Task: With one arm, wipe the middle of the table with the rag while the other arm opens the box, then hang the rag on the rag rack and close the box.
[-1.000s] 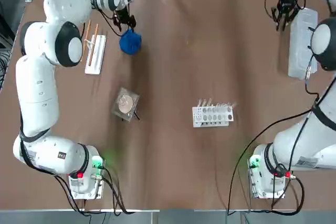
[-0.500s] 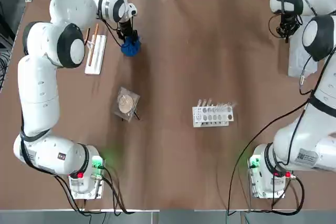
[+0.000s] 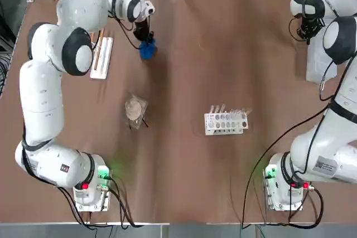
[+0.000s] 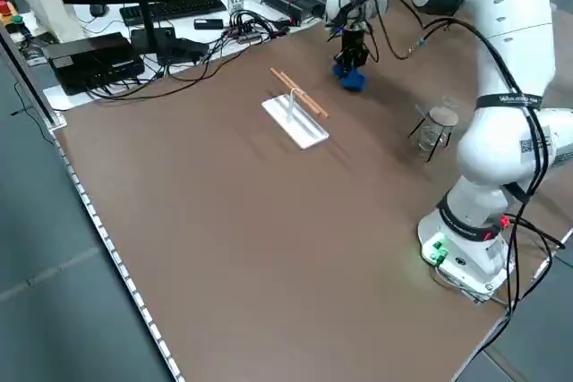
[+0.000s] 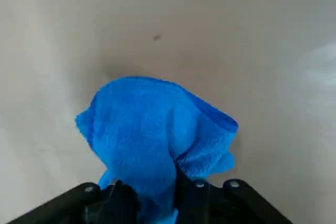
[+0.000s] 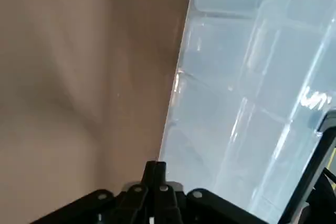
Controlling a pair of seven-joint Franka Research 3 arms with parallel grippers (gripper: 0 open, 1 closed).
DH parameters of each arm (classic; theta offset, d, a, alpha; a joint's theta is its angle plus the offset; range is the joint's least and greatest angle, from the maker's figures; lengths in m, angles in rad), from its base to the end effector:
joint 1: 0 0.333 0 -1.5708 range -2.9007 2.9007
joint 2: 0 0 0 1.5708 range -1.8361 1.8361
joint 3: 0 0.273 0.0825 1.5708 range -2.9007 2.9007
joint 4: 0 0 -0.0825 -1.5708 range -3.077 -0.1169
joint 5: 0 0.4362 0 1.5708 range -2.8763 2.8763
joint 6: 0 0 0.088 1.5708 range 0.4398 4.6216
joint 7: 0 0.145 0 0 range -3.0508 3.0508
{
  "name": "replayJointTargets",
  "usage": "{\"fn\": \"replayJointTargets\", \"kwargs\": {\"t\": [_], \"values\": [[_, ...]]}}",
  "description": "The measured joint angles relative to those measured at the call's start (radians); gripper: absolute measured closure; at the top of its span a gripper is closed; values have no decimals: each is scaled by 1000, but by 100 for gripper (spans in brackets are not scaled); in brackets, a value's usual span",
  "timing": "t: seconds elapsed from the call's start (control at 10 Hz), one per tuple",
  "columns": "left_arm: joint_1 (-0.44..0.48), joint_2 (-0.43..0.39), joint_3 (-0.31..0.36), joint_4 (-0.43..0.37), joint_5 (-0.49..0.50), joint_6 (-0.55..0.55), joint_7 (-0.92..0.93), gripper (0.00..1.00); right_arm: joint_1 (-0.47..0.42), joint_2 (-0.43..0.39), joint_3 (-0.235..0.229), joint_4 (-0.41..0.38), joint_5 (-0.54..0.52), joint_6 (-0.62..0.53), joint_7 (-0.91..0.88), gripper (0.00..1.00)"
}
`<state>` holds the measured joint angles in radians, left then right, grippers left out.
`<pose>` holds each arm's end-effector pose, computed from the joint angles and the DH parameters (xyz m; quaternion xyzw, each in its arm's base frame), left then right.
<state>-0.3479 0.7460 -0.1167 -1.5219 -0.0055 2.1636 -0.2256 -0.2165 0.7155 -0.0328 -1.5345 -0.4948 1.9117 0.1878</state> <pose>0.6335 -0.3133 0.1105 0.9924 -0.1040 -0.0612 0.0231 0.6428 -0.2153 0.1205 0.9566 -0.0879 -0.1703 0.2195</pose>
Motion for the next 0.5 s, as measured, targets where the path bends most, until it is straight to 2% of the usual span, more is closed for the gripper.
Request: {"fn": "replayJointTargets", "kwargs": {"t": [0.2, 0.3, 0.5], "values": [[-61, 1, 0, 45, -3, 0, -76, 80, 0, -1, 0, 6, -18, -22, -28, 99], [-71, 8, 0, 74, -24, 0, -103, 83, 0, -1, 0, 7, -23, -31, -36, 99], [-82, 41, -1, 157, -107, 1, -120, 83, 1, -2, 1, 10, -39, -57, -46, 99]]}}
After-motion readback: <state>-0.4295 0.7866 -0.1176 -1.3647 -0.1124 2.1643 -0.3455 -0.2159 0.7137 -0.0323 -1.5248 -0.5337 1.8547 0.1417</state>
